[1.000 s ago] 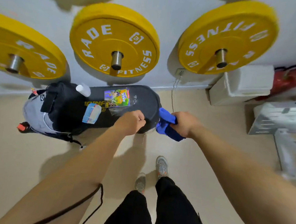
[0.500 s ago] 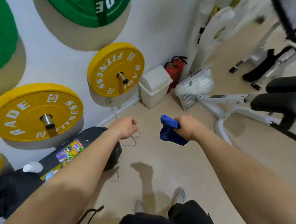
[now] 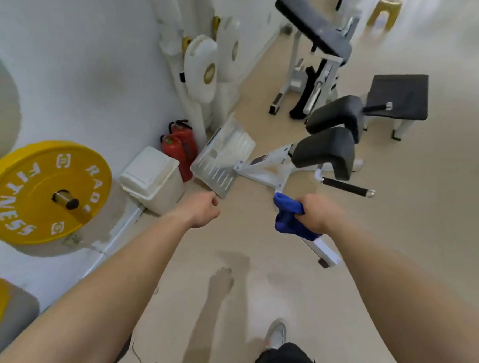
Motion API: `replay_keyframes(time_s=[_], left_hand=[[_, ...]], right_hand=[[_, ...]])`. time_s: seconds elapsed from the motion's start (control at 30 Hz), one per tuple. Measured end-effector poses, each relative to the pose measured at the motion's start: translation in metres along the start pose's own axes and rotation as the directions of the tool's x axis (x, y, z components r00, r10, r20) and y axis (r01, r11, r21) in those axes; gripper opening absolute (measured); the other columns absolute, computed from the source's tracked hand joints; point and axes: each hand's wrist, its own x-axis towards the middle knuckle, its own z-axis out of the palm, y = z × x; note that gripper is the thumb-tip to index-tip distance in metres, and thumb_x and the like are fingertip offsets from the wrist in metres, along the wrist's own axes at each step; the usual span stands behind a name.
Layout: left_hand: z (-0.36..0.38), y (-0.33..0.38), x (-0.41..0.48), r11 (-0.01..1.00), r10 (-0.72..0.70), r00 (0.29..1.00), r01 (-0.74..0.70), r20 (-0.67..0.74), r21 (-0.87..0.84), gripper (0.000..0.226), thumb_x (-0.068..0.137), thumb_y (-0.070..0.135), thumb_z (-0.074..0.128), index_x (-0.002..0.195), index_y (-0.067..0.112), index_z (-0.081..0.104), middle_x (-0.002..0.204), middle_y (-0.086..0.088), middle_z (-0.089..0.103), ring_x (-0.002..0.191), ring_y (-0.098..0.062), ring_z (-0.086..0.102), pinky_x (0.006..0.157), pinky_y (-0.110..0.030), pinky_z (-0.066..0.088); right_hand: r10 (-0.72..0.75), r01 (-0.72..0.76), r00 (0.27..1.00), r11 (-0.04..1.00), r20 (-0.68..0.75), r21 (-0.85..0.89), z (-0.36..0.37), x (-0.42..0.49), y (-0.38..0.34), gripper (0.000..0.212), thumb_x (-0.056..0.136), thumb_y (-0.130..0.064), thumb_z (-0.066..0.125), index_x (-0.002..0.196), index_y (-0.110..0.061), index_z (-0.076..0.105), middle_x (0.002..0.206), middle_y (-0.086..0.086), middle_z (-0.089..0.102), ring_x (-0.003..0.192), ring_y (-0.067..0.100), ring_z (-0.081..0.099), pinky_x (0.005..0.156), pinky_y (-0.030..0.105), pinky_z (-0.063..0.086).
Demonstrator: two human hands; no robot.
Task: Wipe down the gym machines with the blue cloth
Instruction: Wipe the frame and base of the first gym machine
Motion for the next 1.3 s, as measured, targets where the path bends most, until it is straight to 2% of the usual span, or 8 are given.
replay_keyframes(time_s=[0.1,0.23,0.5,0.63,0.8,0.97,1.2,1.3], left_hand=[[0.003,0.058,0.042,0.998,0.061,0.998,-0.061,0.006,0.011,0.031,0.089,0.034,0.056,0.117,0.020,0.060,0.117,-0.002,0.062,0.101,-0.020,0.057,0.082,-0.030,0.045],[0.009,0.119,0.094,0.990,0.124,0.991,-0.126,0.043,0.058,0.034,0.089,0.036,0.055,0.120,0.023,0.058,0.121,0.001,0.061,0.107,-0.020,0.057,0.088,-0.034,0.047],[0.005,0.173,0.199,0.982,0.171,0.973,-0.181,0.152,0.052,0.039,0.091,0.036,0.055,0.129,0.025,0.055,0.129,0.002,0.056,0.114,-0.019,0.055,0.083,-0.031,0.041],[-0.009,0.165,0.264,0.978,0.188,0.964,-0.200,0.191,0.049,0.038,0.091,0.036,0.054,0.127,0.025,0.056,0.127,0.002,0.057,0.114,-0.020,0.055,0.091,-0.035,0.046],[-0.034,0.126,0.342,0.976,0.190,0.948,-0.210,0.254,0.053,0.030,0.092,0.036,0.053,0.119,0.024,0.056,0.118,0.004,0.057,0.102,-0.018,0.054,0.082,-0.031,0.042],[-0.067,0.081,0.413,0.985,0.135,0.945,-0.162,0.297,0.067,0.016,0.089,0.030,0.054,0.103,0.023,0.057,0.108,0.001,0.059,0.096,-0.022,0.058,0.089,-0.037,0.048],[-0.082,0.047,0.496,0.997,0.075,0.964,-0.077,0.255,-0.001,0.027,0.092,0.034,0.052,0.116,0.023,0.058,0.119,0.002,0.060,0.102,-0.021,0.059,0.089,-0.040,0.051],[-0.073,0.042,0.526,0.999,0.038,0.972,-0.036,0.233,-0.015,0.020,0.092,0.032,0.052,0.109,0.025,0.060,0.115,0.002,0.062,0.100,-0.020,0.059,0.088,-0.041,0.051]], right_hand=[[0.060,-0.061,0.998,0.998,0.015,0.032,-0.029,0.009,0.058,0.018,0.088,-0.019,0.048,0.091,-0.015,0.065,0.085,0.009,0.069,0.082,0.028,0.066,0.081,0.044,0.057],[0.107,-0.106,0.994,0.992,-0.008,0.069,-0.055,0.029,0.115,0.016,0.091,-0.019,0.047,0.095,-0.019,0.062,0.088,0.006,0.068,0.081,0.026,0.065,0.080,0.042,0.056],[0.163,-0.161,0.987,0.982,-0.008,0.099,-0.084,0.109,0.157,0.014,0.091,-0.021,0.049,0.096,-0.021,0.061,0.087,0.005,0.067,0.079,0.023,0.063,0.078,0.039,0.055],[0.188,-0.188,0.982,0.976,0.008,0.109,-0.101,0.169,0.153,0.007,0.093,-0.024,0.052,0.097,-0.024,0.057,0.084,0.003,0.065,0.077,0.019,0.063,0.076,0.037,0.054],[0.213,-0.224,0.974,0.949,0.071,0.221,-0.125,0.257,0.124,0.005,0.094,-0.023,0.058,0.097,-0.023,0.062,0.085,0.004,0.067,0.080,0.020,0.065,0.082,0.038,0.054],[0.148,-0.169,0.982,0.967,0.121,0.192,-0.143,0.344,0.087,0.006,0.095,-0.023,0.057,0.100,-0.022,0.061,0.084,0.001,0.066,0.079,0.019,0.065,0.079,0.036,0.054],[0.046,-0.070,0.987,0.987,0.155,0.148,-0.155,0.453,0.074,0.006,0.094,-0.021,0.056,0.096,-0.019,0.061,0.079,0.002,0.064,0.071,0.018,0.061,0.063,0.028,0.045],[0.014,-0.043,0.982,0.989,0.190,0.145,-0.152,0.499,0.079,0.007,0.095,-0.022,0.055,0.095,-0.019,0.061,0.079,0.004,0.065,0.076,0.023,0.063,0.071,0.033,0.052]])
